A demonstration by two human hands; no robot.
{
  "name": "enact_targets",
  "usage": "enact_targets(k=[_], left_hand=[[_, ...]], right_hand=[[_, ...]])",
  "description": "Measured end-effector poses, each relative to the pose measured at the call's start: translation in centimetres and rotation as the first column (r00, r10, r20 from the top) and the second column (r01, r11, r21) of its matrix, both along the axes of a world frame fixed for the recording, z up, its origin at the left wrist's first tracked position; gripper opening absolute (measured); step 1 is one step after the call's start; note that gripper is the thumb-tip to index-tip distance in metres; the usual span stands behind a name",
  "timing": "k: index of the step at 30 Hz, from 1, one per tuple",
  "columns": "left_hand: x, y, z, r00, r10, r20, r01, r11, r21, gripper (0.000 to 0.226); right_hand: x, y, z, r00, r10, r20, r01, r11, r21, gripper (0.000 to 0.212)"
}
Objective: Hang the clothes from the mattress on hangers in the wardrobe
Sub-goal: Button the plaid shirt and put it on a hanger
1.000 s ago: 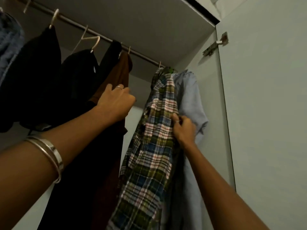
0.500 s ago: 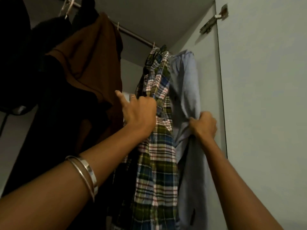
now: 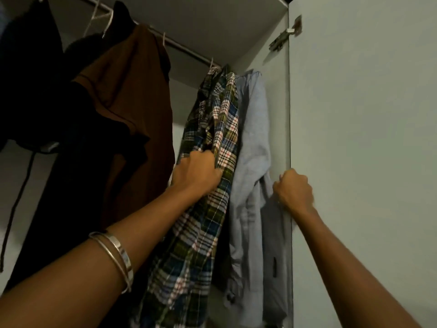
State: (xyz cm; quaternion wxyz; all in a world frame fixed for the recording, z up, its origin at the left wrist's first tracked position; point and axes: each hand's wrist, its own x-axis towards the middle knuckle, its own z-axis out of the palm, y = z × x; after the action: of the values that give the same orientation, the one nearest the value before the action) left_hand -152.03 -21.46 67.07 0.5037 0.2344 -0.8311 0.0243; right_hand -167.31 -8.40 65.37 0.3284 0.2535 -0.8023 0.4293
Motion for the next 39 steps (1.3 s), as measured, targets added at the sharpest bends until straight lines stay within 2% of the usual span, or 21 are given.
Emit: enact_targets(k=[2, 6, 10, 14, 18, 22, 25, 28, 31, 33, 34, 36, 38, 39], left_hand=[[0.3, 0.7, -1.7, 0.999, -0.033, 0.019, 0.033, 0.999, -0.009, 0.024], [1.5, 3.4, -5.4, 1.000, -0.020, 0.020, 0.020, 1.000, -0.009, 0.030], [1.8, 7.2, -9.5, 0.991, -0.057, -0.119, 0.055, 0.998, -0.023, 0.027], [1.3, 13.1, -12.7, 0.933, -0.330, -0.146, 0.337, 0.941, 0.023, 0.026], [0.3, 22.7, -17.1, 0.788, -0.588, -0.181, 0.609, 0.788, 0.093, 0.026], [1.4, 35.5, -21.8, 0.528, -0.822, -0.213, 0.848, 0.496, 0.186, 0.022], [3.5, 47.2, -26.4, 0.285, -0.937, -0.202, 0.923, 0.211, 0.321, 0.023], [8.0, 58.6, -30.9, 0.077, -0.952, -0.297, 0.881, -0.074, 0.468, 0.017], [15.3, 69.0, -35.1, -0.102, -0.894, -0.436, 0.811, -0.329, 0.484, 0.016], [19.7, 74.8, -37.9, -0.237, -0.879, -0.414, 0.709, -0.447, 0.545, 0.018], [23.5, 79.2, -39.8, -0.354, -0.855, -0.380, 0.604, -0.519, 0.606, 0.019], [28.3, 84.7, -43.4, -0.508, -0.803, -0.312, 0.449, -0.556, 0.700, 0.017], [33.3, 90.5, -47.4, -0.624, -0.742, -0.244, 0.321, -0.528, 0.787, 0.014], [34.7, 92.3, -49.4, -0.648, -0.731, -0.215, 0.278, -0.490, 0.826, 0.014]], right_hand=[[0.8, 1.4, -1.7, 1.000, 0.016, 0.007, -0.016, 1.000, 0.004, 0.019], [3.4, 5.8, -6.4, 0.988, 0.125, 0.090, -0.115, 0.987, -0.110, 0.010], [8.1, 11.0, -10.4, 0.933, 0.314, 0.174, -0.272, 0.935, -0.227, 0.014], [12.3, 17.8, -14.0, 0.898, 0.381, 0.219, -0.275, 0.875, -0.398, 0.022], [16.8, 27.3, -18.0, 0.904, 0.352, 0.243, -0.203, 0.853, -0.482, 0.019], [22.2, 38.2, -22.0, 0.954, 0.208, 0.216, -0.072, 0.859, -0.507, 0.020], [27.7, 48.2, -25.9, 0.976, 0.024, 0.216, 0.097, 0.840, -0.534, 0.024], [34.4, 57.2, -30.3, 0.955, -0.164, 0.248, 0.281, 0.768, -0.575, 0.021], [42.6, 65.5, -34.9, 0.880, -0.343, 0.330, 0.476, 0.642, -0.601, 0.012], [47.6, 70.0, -38.0, 0.809, -0.434, 0.397, 0.587, 0.557, -0.587, 0.010], [51.7, 73.3, -39.7, 0.741, -0.515, 0.431, 0.666, 0.478, -0.573, 0.009], [57.3, 77.3, -43.1, 0.619, -0.633, 0.464, 0.766, 0.358, -0.533, 0.010], [63.6, 81.0, -46.4, 0.467, -0.715, 0.521, 0.853, 0.207, -0.480, 0.012], [65.7, 82.2, -47.8, 0.412, -0.738, 0.534, 0.875, 0.156, -0.459, 0.013]])
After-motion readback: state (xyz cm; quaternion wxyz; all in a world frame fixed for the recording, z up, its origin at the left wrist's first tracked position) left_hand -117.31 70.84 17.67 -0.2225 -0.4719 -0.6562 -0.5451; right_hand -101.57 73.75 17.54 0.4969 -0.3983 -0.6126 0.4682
